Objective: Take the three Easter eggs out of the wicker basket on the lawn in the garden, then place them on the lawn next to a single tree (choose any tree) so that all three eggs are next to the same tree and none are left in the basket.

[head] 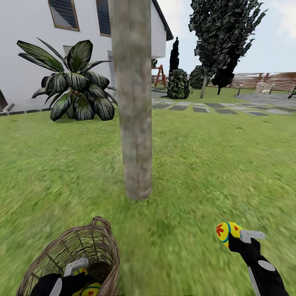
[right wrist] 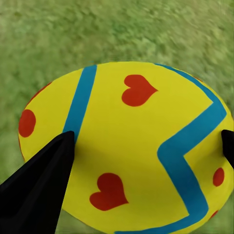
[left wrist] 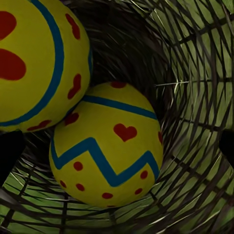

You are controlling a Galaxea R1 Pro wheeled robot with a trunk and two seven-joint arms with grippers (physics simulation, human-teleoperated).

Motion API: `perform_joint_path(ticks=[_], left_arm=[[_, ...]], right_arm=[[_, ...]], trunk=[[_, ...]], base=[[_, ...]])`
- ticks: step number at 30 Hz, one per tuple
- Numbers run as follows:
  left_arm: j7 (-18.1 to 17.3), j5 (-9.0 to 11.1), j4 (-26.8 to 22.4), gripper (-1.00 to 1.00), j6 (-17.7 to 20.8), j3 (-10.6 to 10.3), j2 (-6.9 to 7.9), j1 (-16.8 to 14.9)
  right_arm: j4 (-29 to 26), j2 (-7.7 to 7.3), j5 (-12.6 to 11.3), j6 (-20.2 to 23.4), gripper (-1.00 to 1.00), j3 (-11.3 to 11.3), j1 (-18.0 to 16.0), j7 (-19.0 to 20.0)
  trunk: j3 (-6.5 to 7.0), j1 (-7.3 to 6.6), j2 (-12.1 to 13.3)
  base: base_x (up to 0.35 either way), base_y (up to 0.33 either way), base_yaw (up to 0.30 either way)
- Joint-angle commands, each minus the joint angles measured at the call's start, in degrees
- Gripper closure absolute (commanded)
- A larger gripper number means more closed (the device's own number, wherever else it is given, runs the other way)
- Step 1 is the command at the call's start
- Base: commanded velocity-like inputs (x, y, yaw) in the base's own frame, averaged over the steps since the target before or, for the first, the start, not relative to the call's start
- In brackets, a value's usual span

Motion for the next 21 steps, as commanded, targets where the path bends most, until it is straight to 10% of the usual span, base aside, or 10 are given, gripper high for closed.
perform_joint_path(ticks=[1,21], left_arm=[[-0.3,0.0,-0.1,-1.0,0.3,0.2,-0.02,0.0],[-0.5,0.3,-0.2,-1.0,0.2,0.5,0.06,0.0]], right_arm=[[-0.1,0.02,0.6,0.3,1.0,-0.1,0.0,0.5],[-0.1,1.15,0.7,0.3,1.0,-0.1,0.0,0.4]], trunk=[[-0.28,0.01,0.0],[-4.71,0.53,-0.3]], base=[[0.0,0.0,0.0],[0.0,0.0,0.0]])
